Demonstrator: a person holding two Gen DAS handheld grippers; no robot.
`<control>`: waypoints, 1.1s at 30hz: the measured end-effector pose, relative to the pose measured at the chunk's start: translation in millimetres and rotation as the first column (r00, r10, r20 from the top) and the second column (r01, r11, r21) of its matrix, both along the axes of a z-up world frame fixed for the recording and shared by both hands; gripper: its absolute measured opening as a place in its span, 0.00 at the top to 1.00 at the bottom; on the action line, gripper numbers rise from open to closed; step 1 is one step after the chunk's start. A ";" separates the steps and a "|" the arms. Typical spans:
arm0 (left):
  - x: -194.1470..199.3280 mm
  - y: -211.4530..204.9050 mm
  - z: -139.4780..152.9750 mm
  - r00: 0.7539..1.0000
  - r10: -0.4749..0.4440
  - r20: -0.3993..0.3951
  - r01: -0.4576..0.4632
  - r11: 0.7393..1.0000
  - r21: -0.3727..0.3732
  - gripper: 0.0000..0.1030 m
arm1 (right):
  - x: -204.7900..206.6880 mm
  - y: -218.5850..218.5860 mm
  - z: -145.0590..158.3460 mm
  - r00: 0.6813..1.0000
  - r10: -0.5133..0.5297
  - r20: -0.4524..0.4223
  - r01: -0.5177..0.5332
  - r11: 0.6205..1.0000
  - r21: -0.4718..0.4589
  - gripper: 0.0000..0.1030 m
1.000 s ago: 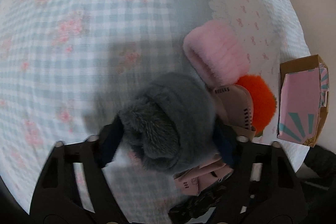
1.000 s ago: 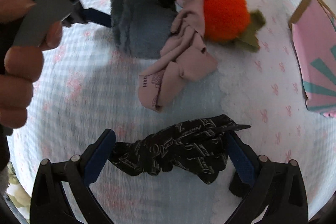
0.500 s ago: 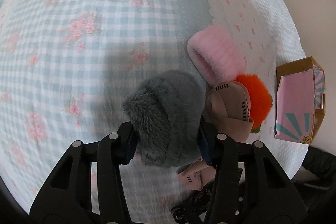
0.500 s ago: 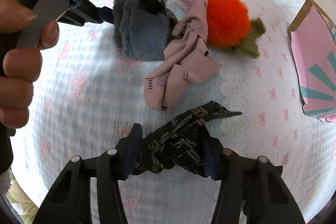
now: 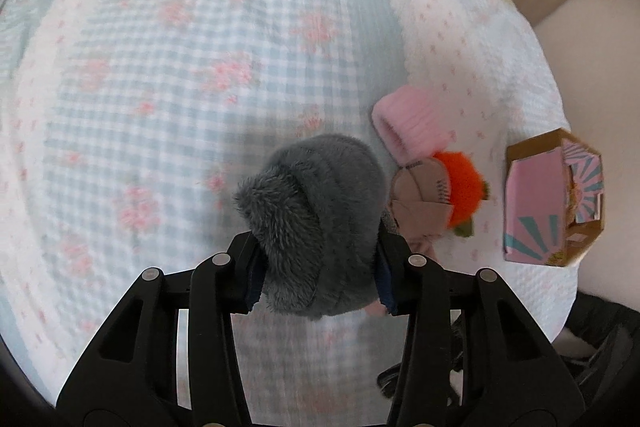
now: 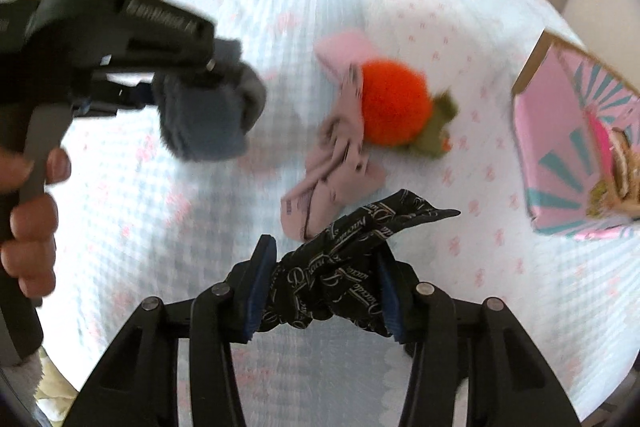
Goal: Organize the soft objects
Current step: 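Grasp the grey fuzzy sock with the left tool while the right tool grasps the black patterned cloth, then carry the grey sock and black patterned cloth over the cardboard box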
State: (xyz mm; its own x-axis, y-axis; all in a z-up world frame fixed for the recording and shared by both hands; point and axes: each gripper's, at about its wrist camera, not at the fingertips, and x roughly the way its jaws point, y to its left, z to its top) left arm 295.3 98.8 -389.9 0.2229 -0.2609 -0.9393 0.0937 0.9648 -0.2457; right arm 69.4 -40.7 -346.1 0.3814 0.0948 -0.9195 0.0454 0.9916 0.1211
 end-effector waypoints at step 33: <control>-173.9 -41.6 262.9 0.955 0.050 0.291 -0.060 0.998 0.026 0.60 | -62.7 -89.9 274.9 0.942 0.066 0.328 -0.065 0.998 -0.013 0.57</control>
State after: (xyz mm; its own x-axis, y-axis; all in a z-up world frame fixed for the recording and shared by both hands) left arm 121.5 57.2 -127.0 0.5001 -0.2097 -0.8402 0.1025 0.9778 -0.1830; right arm 6.6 -130.6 -71.2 0.6550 0.1281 -0.7447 -0.0619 0.9913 0.1161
